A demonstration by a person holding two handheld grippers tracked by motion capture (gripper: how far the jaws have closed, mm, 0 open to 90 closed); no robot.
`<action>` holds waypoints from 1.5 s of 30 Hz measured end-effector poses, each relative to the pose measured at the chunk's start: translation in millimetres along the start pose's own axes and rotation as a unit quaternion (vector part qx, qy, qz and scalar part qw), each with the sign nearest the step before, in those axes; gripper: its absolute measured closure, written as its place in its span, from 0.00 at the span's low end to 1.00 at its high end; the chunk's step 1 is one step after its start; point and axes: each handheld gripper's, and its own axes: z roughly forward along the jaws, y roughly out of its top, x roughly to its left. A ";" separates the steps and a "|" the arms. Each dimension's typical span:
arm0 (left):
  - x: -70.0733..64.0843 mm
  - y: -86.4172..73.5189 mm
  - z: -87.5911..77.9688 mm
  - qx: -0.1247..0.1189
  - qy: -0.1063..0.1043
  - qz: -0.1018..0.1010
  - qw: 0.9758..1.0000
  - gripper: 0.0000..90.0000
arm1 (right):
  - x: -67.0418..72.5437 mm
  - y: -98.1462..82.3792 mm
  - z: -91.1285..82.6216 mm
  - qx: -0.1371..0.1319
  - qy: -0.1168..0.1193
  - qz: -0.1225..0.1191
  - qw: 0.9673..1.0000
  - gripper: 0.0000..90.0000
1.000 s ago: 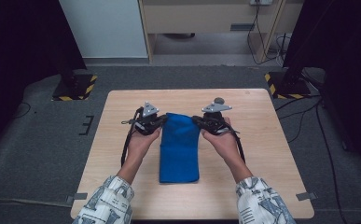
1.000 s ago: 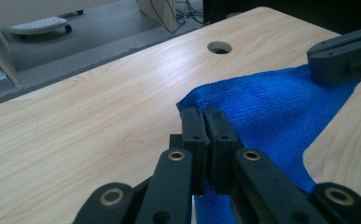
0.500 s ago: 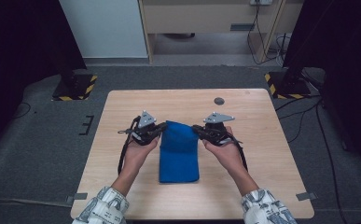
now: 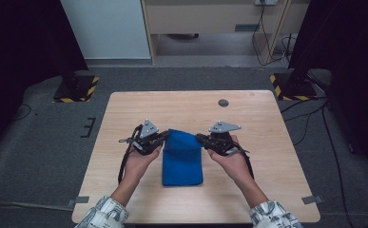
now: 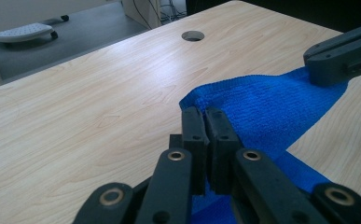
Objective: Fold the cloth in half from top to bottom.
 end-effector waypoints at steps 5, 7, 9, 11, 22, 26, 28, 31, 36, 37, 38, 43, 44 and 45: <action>0.3 -4.2 -4.8 -0.004 -0.001 -0.003 1.000 0.97 | 5.0 -0.6 0.0 -0.001 0.005 -0.003 1.000 0.95; 0.0 -7.5 -5.7 -0.001 -0.003 -0.005 1.000 0.97 | 6.3 -3.2 1.6 0.004 0.009 -0.005 1.000 0.95; -0.9 -11.2 -5.9 -0.001 -0.006 -0.009 1.000 0.96 | 7.5 -6.9 3.3 0.009 0.011 -0.005 1.000 0.95; -2.1 -14.8 -6.0 0.001 -0.008 -0.007 1.000 0.96 | 8.0 -9.8 4.2 0.012 0.011 -0.007 1.000 0.95; -4.5 -25.8 -10.0 -0.003 -0.014 -0.010 1.000 0.96 | 11.3 -19.3 6.0 0.019 0.024 -0.011 0.999 0.95; -5.1 -29.6 -12.6 0.000 -0.015 -0.010 1.000 0.96 | 14.6 -23.2 7.3 0.019 0.027 -0.012 0.999 0.95; -5.6 -32.7 -13.2 0.005 -0.018 -0.010 1.000 0.95 | 14.9 -24.8 6.9 0.019 0.029 -0.013 0.999 0.95; -6.0 -36.9 -13.7 0.011 -0.021 -0.011 1.000 0.94 | 15.2 -27.7 6.8 0.020 0.032 -0.009 0.999 0.95; -6.0 -39.1 -13.7 0.015 -0.023 -0.023 0.999 0.94 | 17.1 -31.7 8.5 0.024 0.040 -0.010 0.999 0.95; -6.6 -39.4 -14.3 0.015 -0.024 -0.024 0.999 0.93 | 17.2 -32.6 9.0 0.025 0.039 -0.009 0.999 0.95; -7.6 -40.2 -15.0 0.015 -0.023 -0.024 0.999 0.92 | 17.0 -33.5 9.1 0.026 0.040 -0.010 0.999 0.95; -13.2 -47.1 -21.1 0.019 -0.020 -0.031 0.999 0.73 | 15.6 -37.0 9.6 0.031 0.039 -0.007 0.999 0.95; -13.7 -47.7 -23.0 0.015 -0.022 -0.035 0.999 0.68 | 15.6 -37.5 9.8 0.032 0.040 -0.008 0.999 0.95; -14.1 -47.7 -25.0 0.012 -0.024 -0.037 0.999 0.63 | 15.9 -37.8 9.9 0.033 0.041 -0.008 0.999 0.95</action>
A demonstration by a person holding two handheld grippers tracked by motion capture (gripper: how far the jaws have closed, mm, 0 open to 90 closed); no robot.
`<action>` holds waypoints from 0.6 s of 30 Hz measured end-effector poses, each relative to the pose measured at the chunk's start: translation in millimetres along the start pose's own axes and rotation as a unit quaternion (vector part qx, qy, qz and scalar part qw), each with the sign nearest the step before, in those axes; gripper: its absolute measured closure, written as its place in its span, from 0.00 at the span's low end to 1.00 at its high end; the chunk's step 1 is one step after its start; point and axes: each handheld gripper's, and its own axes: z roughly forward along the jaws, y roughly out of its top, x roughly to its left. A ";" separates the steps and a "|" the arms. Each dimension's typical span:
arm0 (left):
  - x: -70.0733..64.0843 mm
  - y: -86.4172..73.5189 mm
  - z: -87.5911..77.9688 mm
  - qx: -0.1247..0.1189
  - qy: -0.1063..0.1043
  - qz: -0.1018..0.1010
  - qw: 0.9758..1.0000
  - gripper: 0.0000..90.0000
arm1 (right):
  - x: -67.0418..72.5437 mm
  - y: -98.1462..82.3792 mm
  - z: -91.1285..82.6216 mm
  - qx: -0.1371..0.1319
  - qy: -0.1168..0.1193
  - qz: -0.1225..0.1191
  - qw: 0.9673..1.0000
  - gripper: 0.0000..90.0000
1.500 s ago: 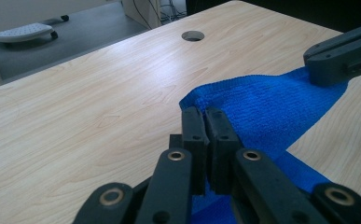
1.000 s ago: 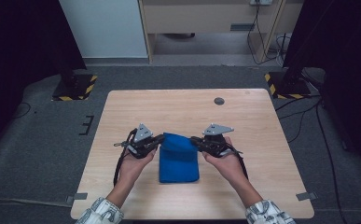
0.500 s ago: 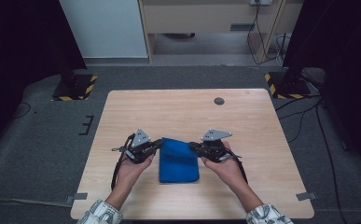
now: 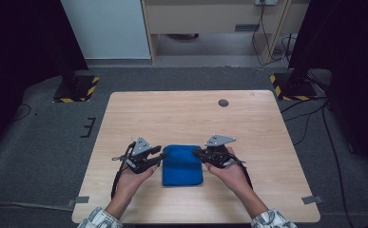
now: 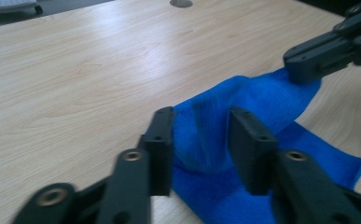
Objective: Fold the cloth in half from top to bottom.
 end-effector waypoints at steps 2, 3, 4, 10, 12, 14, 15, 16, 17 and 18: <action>-0.5 0.8 -4.7 -0.013 -0.007 -0.008 1.000 0.56 | 1.2 -0.5 0.5 0.001 0.002 0.000 1.000 0.95; -0.3 1.4 -7.0 -0.020 -0.007 -0.010 1.000 0.55 | 1.8 -0.8 1.0 0.002 0.002 -0.002 1.000 0.95; -0.3 1.4 -7.0 -0.020 -0.007 -0.010 1.000 0.54 | 1.8 -0.8 1.0 0.002 0.002 -0.002 1.000 0.95; 8.5 -1.2 -5.0 -0.025 0.011 -0.026 0.999 0.53 | 6.5 -1.2 4.0 0.003 0.008 -0.004 1.000 0.95; 12.4 -2.7 -3.8 -0.025 0.020 -0.033 0.999 0.52 | 8.5 -1.6 3.5 0.003 0.011 -0.004 1.000 0.95; 16.5 -4.4 -2.9 -0.024 0.029 -0.040 0.998 0.52 | 10.0 -2.2 2.6 0.001 0.013 -0.003 1.000 0.95; 17.9 -5.2 -2.4 -0.023 0.031 -0.042 0.998 0.51 | 10.7 -2.7 1.8 0.001 0.016 -0.003 1.000 0.95; 19.2 -6.3 -1.5 -0.021 0.031 -0.045 0.998 0.51 | 11.1 -3.1 1.6 0.001 0.016 -0.002 1.000 0.95; 20.0 -7.4 -0.4 -0.019 0.032 -0.046 0.998 0.51 | 11.6 -3.8 1.0 0.002 0.018 -0.003 1.000 0.95; 20.2 -8.5 1.0 -0.017 0.033 -0.045 0.998 0.51 | 12.4 -4.9 0.6 0.002 0.019 -0.003 1.000 0.95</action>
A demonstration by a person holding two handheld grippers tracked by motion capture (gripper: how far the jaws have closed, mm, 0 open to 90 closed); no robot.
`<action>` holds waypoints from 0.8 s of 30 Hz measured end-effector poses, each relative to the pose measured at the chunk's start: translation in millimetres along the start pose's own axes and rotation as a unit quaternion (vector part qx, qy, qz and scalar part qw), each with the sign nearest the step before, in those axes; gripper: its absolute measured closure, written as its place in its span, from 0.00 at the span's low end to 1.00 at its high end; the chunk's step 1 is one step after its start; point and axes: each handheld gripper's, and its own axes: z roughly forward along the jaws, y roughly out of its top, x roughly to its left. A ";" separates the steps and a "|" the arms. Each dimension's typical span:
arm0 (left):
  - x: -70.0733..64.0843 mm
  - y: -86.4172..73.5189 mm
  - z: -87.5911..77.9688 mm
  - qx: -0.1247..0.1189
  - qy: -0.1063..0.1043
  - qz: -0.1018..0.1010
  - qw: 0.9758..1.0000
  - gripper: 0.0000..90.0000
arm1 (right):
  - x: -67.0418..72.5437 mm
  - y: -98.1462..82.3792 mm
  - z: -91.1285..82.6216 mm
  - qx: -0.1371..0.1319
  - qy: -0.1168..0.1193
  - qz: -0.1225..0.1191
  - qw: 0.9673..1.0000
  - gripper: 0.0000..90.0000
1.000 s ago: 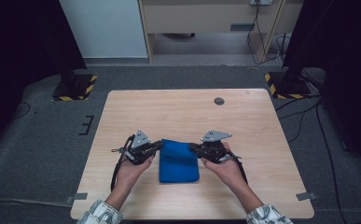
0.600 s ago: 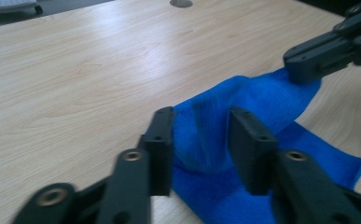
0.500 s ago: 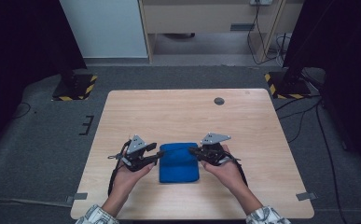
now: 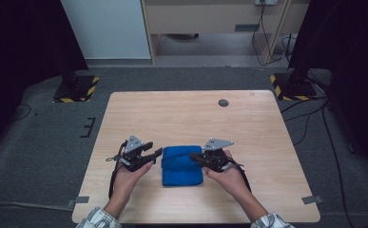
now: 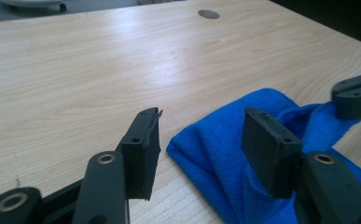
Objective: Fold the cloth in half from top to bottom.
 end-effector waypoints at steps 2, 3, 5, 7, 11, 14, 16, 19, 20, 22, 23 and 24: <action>-0.3 -1.6 3.3 0.004 0.000 0.005 1.000 0.51 | 1.6 -2.9 -1.2 0.000 0.002 0.000 1.000 0.95; -0.9 -2.1 4.8 0.005 0.001 0.006 1.000 0.51 | 2.4 -4.8 -1.8 0.000 0.005 0.001 1.000 0.95; -2.3 -3.0 7.6 0.008 0.000 0.013 1.000 0.50 | 4.0 -9.0 -2.7 0.005 0.007 -0.001 1.000 0.95; -3.9 -4.5 10.3 0.013 0.000 0.020 1.000 0.50 | 5.0 -13.7 -3.8 0.008 0.012 0.000 1.000 0.94; -7.4 -8.6 16.1 0.025 0.002 0.025 0.999 0.49 | 7.3 -21.9 -6.7 0.015 0.018 0.000 1.000 0.92; -12.0 -9.6 18.1 0.029 0.000 0.031 0.999 0.49 | 8.2 -24.6 -9.3 0.010 0.026 0.009 1.000 0.91; -14.1 -10.5 18.9 0.032 0.000 0.038 0.999 0.49 | 10.0 -26.3 -11.2 0.010 0.031 0.012 0.999 0.90; -14.6 -11.9 20.2 0.034 -0.003 0.037 0.999 0.48 | 13.9 -29.8 -12.8 0.013 0.037 0.011 0.999 0.90; -15.4 -12.6 20.7 0.036 -0.003 0.037 0.999 0.48 | 15.4 -30.9 -13.0 0.014 0.038 0.010 0.999 0.90; -16.5 -13.2 21.0 0.039 -0.004 0.039 0.998 0.48 | 18.0 -32.7 -12.9 0.018 0.043 0.007 0.999 0.90; -16.8 -13.5 20.8 0.040 -0.005 0.041 0.998 0.48 | 19.2 -33.4 -12.5 0.019 0.044 0.005 0.999 0.89; -17.2 -13.9 20.6 0.040 -0.005 0.041 0.998 0.48 | 20.0 -34.2 -12.1 0.021 0.043 0.002 0.999 0.87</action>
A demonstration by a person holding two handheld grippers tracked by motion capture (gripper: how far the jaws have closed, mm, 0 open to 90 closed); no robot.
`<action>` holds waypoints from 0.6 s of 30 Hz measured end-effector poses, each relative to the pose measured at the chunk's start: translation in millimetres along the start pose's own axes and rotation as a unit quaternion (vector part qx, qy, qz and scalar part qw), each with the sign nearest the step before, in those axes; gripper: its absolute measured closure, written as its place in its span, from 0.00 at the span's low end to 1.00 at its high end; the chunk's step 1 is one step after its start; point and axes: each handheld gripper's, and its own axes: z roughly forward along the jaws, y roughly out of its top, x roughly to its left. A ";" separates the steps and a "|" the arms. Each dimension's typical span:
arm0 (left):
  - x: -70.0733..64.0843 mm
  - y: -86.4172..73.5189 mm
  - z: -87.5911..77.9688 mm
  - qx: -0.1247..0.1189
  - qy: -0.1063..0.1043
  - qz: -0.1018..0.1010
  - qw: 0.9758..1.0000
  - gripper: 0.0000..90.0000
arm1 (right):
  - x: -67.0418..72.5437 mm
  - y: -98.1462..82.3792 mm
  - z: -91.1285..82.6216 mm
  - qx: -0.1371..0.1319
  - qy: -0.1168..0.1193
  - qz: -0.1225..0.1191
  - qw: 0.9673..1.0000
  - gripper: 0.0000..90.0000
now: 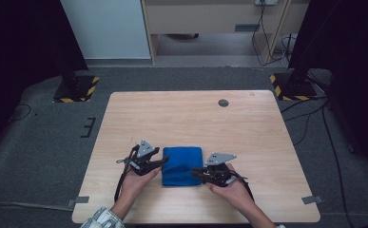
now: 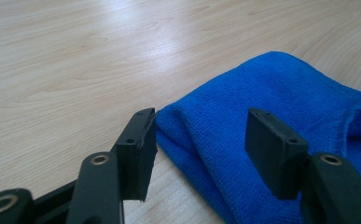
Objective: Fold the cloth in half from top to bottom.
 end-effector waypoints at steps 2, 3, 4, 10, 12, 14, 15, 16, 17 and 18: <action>-0.7 -0.7 0.4 0.002 -0.002 -0.002 1.000 0.47 | 0.2 -0.8 0.2 0.003 -0.003 -0.002 1.000 0.83; -1.2 -1.2 0.5 0.003 -0.002 -0.001 1.000 0.47 | -0.1 -0.9 -0.2 0.004 -0.003 -0.001 1.000 0.80; -1.8 -1.6 0.7 0.006 -0.002 0.000 1.000 0.47 | -0.7 -0.9 -1.0 0.006 -0.005 -0.001 1.000 0.78; -6.3 -4.5 -2.5 0.012 -0.005 0.007 1.000 0.47 | -2.9 -2.6 -6.5 0.011 -0.008 0.000 1.000 0.68; -7.0 -5.1 -1.8 0.014 -0.004 0.009 1.000 0.47 | -1.7 -1.4 -8.8 0.007 -0.005 0.002 1.000 0.66; -7.3 -5.9 0.6 0.019 -0.005 0.010 1.000 0.47 | -0.4 0.9 -10.3 0.002 -0.005 0.002 1.000 0.65; -7.8 -6.1 1.5 0.021 -0.005 0.011 1.000 0.47 | 0.1 2.2 -10.2 -0.001 -0.007 0.003 1.000 0.65; -8.2 -6.2 1.9 0.022 -0.006 0.014 1.000 0.47 | 0.5 3.3 -9.8 -0.003 -0.007 0.004 1.000 0.64; -8.8 -6.0 2.1 0.023 -0.007 0.015 1.000 0.47 | 0.9 4.1 -8.6 -0.003 -0.007 0.004 1.000 0.64; -9.3 -5.9 2.2 0.023 -0.007 0.017 1.000 0.47 | 1.3 4.5 -6.9 -0.003 -0.010 0.002 1.000 0.64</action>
